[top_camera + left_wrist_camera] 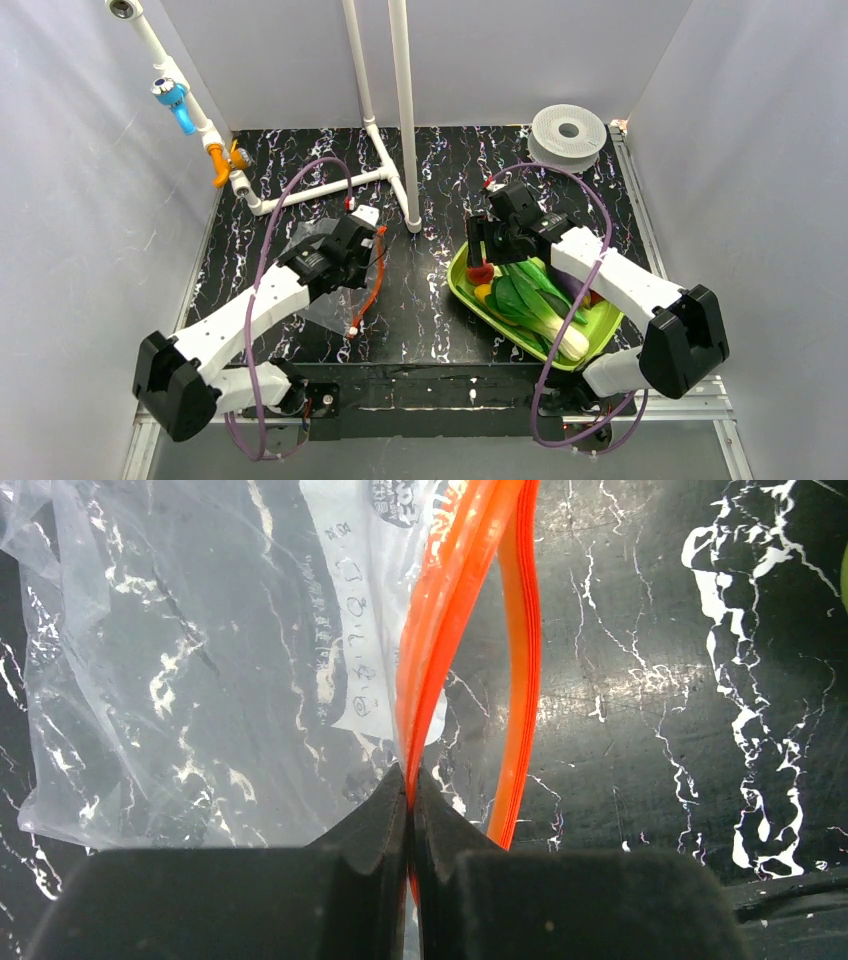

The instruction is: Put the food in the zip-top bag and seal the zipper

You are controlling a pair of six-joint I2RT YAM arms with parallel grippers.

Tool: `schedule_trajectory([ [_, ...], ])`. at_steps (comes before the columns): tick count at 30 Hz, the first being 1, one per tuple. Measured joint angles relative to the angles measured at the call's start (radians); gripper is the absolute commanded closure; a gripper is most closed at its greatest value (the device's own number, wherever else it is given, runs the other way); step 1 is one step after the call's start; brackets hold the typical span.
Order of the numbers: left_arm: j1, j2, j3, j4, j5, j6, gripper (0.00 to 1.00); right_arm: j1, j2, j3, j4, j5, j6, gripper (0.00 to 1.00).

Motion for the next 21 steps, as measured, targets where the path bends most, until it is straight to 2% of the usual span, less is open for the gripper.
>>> schedule_trajectory([
  [5,0.000,-0.102,-0.100,0.110,0.006,0.055,1.00,0.002,0.004,-0.054,0.099,-0.005,-0.027,0.21],
  [12,0.001,-0.122,-0.105,0.142,-0.004,0.109,1.00,0.037,0.151,-0.032,0.109,0.067,-0.110,0.18],
  [21,0.001,-0.166,-0.111,0.155,-0.005,0.116,1.00,0.060,0.181,-0.054,0.145,0.184,-0.168,0.20],
])
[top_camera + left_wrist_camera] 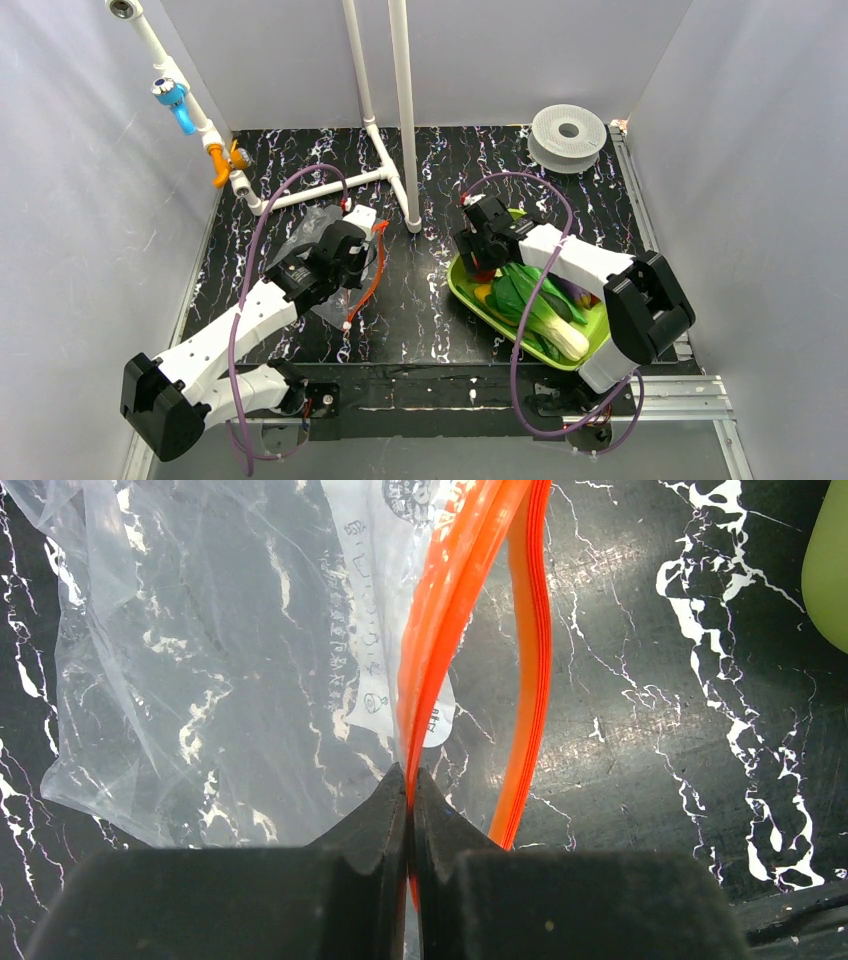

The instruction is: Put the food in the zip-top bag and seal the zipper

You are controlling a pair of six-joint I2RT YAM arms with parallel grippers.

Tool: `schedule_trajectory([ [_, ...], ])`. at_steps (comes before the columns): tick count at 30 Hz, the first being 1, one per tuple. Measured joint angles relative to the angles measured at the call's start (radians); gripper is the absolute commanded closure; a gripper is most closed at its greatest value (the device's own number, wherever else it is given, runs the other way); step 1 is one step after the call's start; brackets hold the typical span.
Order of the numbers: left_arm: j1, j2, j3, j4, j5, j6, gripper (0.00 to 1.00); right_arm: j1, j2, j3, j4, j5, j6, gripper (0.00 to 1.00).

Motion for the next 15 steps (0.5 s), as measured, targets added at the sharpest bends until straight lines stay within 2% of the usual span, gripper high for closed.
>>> schedule_trajectory([
  [5,0.000,0.006,0.000,0.000,0.000,0.000,1.00,0.012,0.032,-0.024,0.057,0.013,-0.009,0.21],
  [7,0.000,0.006,0.000,0.000,0.000,0.000,1.00,0.023,0.042,-0.039,0.071,0.017,-0.013,0.24],
  [13,0.000,0.006,-0.005,0.000,-0.001,-0.001,1.00,0.060,0.047,-0.048,0.088,0.050,-0.024,0.48],
  [15,0.000,0.006,-0.006,0.000,-0.001,-0.001,1.00,0.068,0.039,-0.050,0.089,0.063,-0.029,0.58],
])
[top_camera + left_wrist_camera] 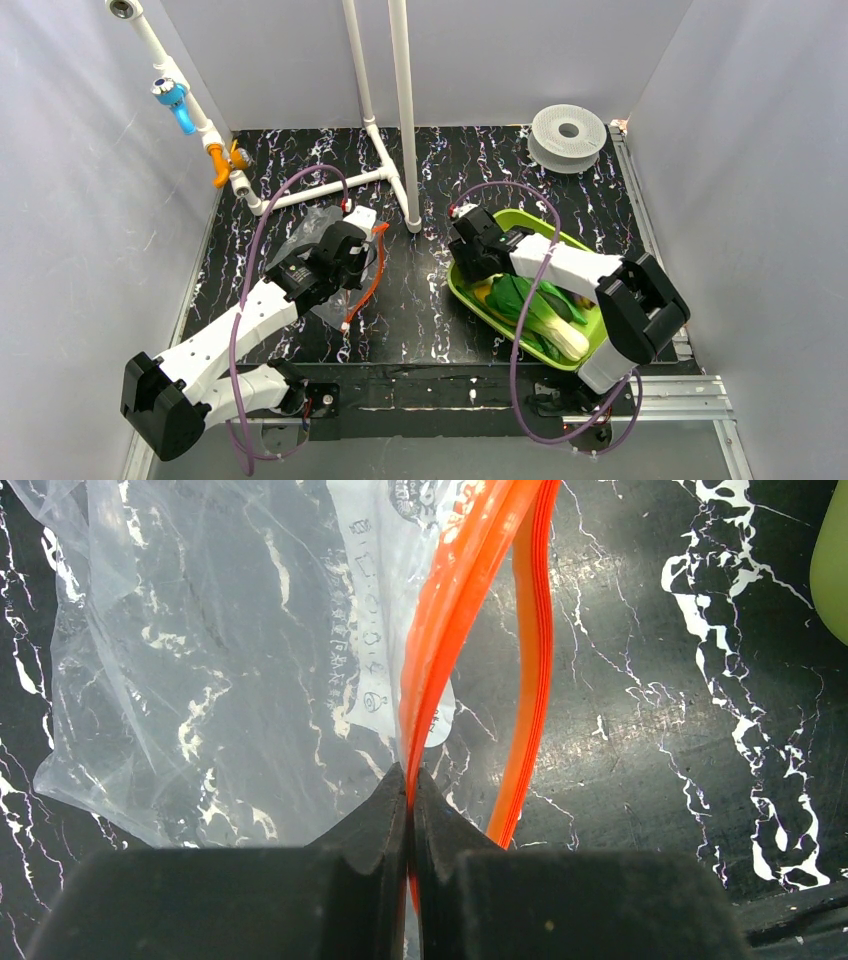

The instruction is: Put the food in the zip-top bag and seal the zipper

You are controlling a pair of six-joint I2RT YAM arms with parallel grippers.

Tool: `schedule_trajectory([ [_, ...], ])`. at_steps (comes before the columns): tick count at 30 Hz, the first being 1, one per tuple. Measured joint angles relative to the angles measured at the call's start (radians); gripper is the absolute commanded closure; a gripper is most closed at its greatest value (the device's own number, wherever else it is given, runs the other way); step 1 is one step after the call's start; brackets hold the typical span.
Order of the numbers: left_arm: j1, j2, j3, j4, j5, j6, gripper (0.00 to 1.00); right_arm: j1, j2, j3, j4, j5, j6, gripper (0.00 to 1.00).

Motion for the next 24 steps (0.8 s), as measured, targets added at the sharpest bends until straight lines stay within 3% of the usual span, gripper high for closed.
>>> schedule_trajectory([
  [4,0.000,0.000,0.000,0.000,0.000,0.000,1.00,0.008,-0.068,-0.005,-0.005,0.021,-0.001,0.79],
  [10,0.000,0.000,0.001,-0.005,0.045,-0.031,1.00,0.016,-0.262,0.004,-0.030,0.019,0.003,0.91],
  [19,0.000,0.090,0.179,-0.195,0.234,-0.262,1.00,0.120,-0.466,0.017,-0.048,-0.159,0.085,0.90],
  [24,0.000,0.093,0.182,-0.219,0.346,-0.375,1.00,0.231,-0.472,0.054,-0.049,-0.233,0.132,0.79],
])
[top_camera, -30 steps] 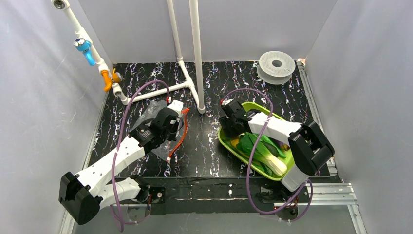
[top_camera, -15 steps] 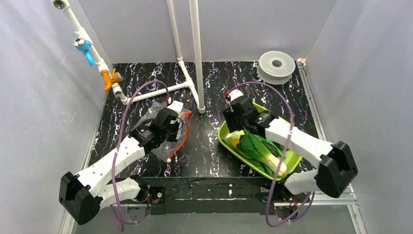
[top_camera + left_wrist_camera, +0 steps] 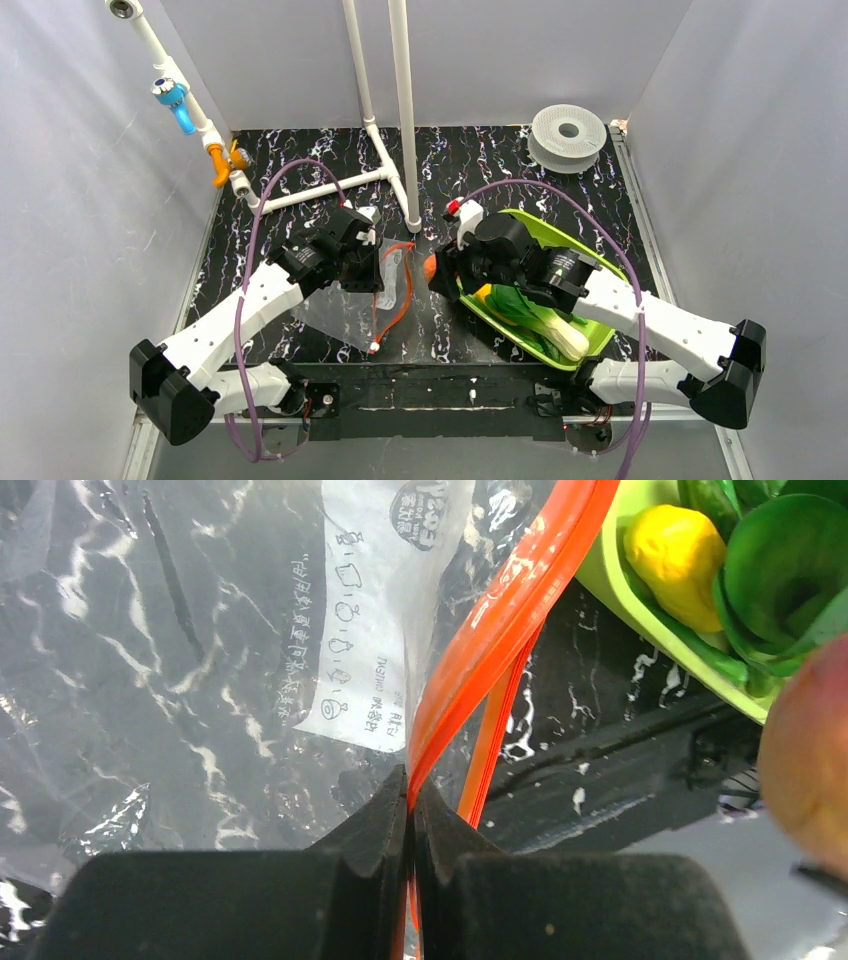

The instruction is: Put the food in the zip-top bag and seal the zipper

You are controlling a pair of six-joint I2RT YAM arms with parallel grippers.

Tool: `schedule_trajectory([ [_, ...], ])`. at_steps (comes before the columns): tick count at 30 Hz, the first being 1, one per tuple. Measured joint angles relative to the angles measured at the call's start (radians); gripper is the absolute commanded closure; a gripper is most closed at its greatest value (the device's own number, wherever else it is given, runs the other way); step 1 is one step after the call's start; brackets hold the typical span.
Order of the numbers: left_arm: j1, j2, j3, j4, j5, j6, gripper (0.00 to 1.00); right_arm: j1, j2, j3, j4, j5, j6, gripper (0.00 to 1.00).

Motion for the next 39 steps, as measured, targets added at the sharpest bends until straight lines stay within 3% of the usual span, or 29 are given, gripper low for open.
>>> schedule_trajectory([
  [7,0.000,-0.046,-0.002,-0.005,0.058,-0.118,1.00,0.099,0.054,0.080,0.019,-0.077,0.013,0.70],
  [15,0.000,-0.134,-0.028,0.005,0.085,-0.190,1.00,0.129,0.191,0.130,0.031,-0.101,0.018,0.59],
  [22,0.000,-0.198,-0.050,0.001,0.096,-0.213,1.00,0.129,0.261,0.166,0.028,-0.105,0.023,0.29],
  [26,0.000,-0.225,-0.060,0.003,0.096,-0.223,1.00,0.129,0.260,0.166,0.030,-0.106,0.029,0.21],
  [39,0.000,-0.235,-0.073,0.004,0.097,-0.238,1.00,0.129,0.224,0.166,0.029,-0.094,0.028,0.20],
])
